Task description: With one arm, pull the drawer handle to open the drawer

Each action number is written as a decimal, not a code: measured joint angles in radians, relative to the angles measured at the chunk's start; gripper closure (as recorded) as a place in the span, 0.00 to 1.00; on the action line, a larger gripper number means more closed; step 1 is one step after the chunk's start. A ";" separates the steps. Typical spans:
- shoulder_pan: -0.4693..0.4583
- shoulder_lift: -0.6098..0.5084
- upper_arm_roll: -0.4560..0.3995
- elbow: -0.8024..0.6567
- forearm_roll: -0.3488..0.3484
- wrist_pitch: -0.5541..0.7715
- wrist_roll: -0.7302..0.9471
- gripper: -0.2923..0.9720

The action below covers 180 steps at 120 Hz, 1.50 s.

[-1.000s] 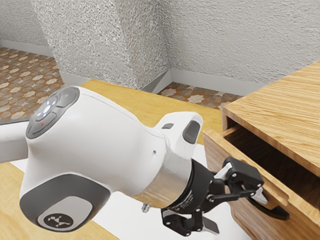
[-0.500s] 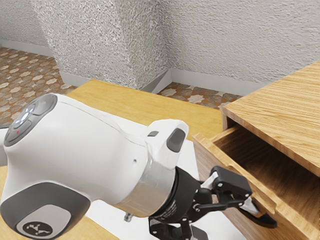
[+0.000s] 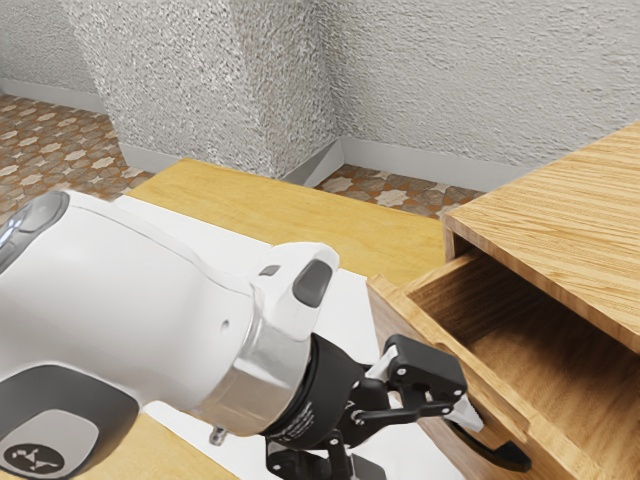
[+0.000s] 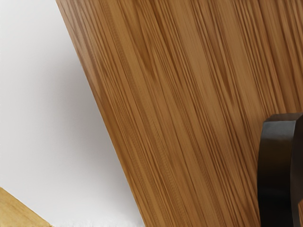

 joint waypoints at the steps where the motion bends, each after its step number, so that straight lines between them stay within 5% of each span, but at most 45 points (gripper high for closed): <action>1: 0.000 0.002 0.000 -0.002 0.000 0.000 0.000 0.25; 180: 0.014 0.187 -0.085 -0.125 -0.004 -0.063 -0.040 0.25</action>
